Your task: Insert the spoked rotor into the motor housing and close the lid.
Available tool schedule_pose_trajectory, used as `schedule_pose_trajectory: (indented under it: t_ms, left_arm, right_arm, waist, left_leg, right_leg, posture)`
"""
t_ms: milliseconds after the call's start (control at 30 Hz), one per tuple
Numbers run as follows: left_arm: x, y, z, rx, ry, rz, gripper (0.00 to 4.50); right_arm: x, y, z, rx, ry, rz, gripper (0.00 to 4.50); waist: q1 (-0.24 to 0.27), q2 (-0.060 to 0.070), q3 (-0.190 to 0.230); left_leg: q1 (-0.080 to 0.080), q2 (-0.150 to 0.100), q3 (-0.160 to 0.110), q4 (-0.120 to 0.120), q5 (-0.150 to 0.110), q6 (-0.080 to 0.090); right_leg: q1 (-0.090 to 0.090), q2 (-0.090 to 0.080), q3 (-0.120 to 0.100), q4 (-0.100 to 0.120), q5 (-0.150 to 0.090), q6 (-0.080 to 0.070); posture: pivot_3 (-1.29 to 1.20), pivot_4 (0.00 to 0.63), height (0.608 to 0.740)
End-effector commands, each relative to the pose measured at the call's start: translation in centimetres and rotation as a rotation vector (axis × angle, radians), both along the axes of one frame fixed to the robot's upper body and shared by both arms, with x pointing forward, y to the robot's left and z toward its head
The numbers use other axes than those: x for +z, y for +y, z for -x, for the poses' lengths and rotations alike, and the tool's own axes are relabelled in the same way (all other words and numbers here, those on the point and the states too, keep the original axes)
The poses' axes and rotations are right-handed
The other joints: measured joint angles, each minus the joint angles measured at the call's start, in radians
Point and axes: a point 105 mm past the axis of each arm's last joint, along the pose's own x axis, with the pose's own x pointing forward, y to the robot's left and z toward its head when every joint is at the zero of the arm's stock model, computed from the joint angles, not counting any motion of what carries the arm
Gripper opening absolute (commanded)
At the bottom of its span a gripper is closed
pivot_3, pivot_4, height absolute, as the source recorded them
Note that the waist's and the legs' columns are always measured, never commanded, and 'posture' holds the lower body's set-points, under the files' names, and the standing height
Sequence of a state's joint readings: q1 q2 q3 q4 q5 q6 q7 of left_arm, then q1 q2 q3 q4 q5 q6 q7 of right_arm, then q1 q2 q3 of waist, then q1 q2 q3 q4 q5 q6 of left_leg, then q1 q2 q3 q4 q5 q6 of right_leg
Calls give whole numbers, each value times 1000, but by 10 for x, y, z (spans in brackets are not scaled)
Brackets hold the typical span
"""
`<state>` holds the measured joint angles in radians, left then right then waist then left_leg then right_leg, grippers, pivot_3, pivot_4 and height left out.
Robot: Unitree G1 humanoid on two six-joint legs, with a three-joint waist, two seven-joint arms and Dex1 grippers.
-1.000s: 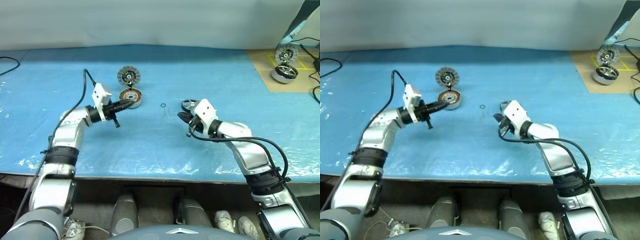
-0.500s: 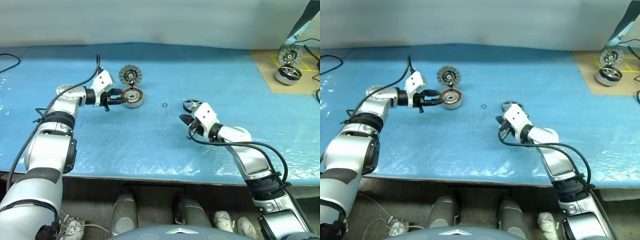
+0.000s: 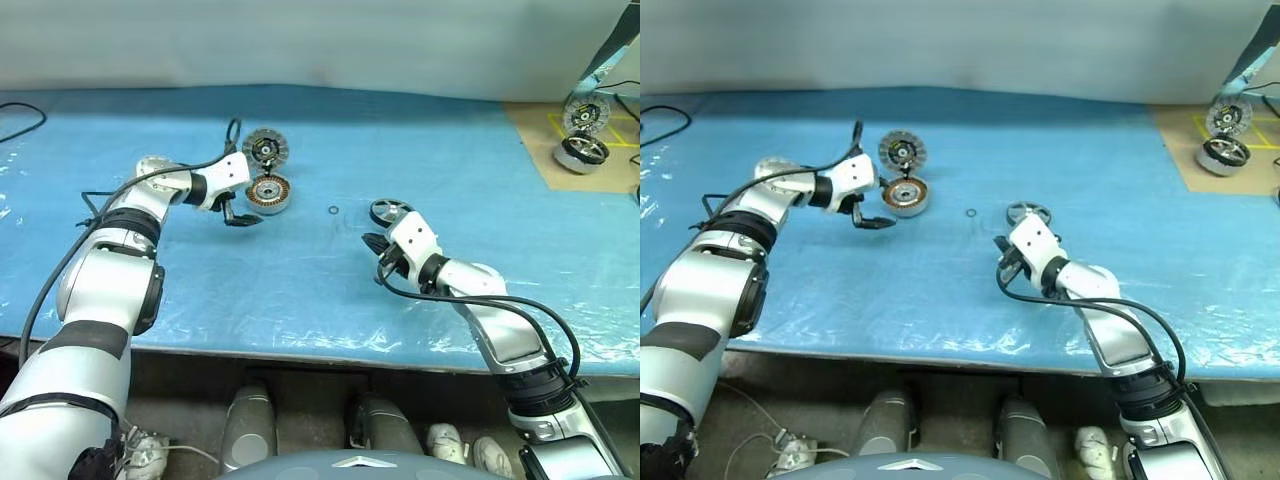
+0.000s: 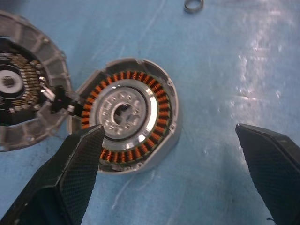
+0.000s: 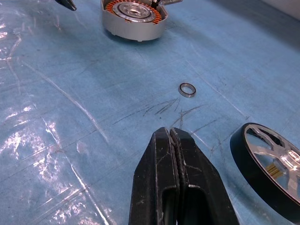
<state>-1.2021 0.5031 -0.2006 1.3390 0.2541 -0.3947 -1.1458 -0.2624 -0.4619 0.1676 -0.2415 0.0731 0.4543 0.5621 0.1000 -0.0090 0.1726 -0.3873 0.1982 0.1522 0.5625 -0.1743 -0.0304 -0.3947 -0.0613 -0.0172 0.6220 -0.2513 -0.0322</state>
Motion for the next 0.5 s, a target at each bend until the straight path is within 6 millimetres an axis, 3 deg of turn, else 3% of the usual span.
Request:
schedule_pose_trajectory:
  t_ms: [33, 233, 500]
  left_arm:
    - [15, -8, -7, -12, -67, -51, 4474]
    - [2, -12, -19, 98, -106, -78, 4474]
    - [-29, -13, -15, 137, -45, -108, 4474]
  right_arm:
    - [16, -1, -1, -17, -68, -16, 0]
    - [12, 4, 1, -19, -70, -11, 0]
    - [9, -8, 4, -73, -72, 9, 0]
  waist:
    - [0, 0, 0]
    - [0, 0, 0]
    - [0, 0, 0]
  left_leg:
    - [0, 0, -1, 0, 0, 0]
    - [1, 0, -2, 0, 0, 0]
    - [1, -2, -3, 0, 0, 0]
  right_leg:
    - [0, 0, -1, 0, 0, 0]
    - [2, 0, -2, 0, 0, 0]
    - [4, 0, -3, -2, 0, 0]
  posture:
    - [0, 150, 740]
    - [0, 150, 740]
    - [0, 150, 740]
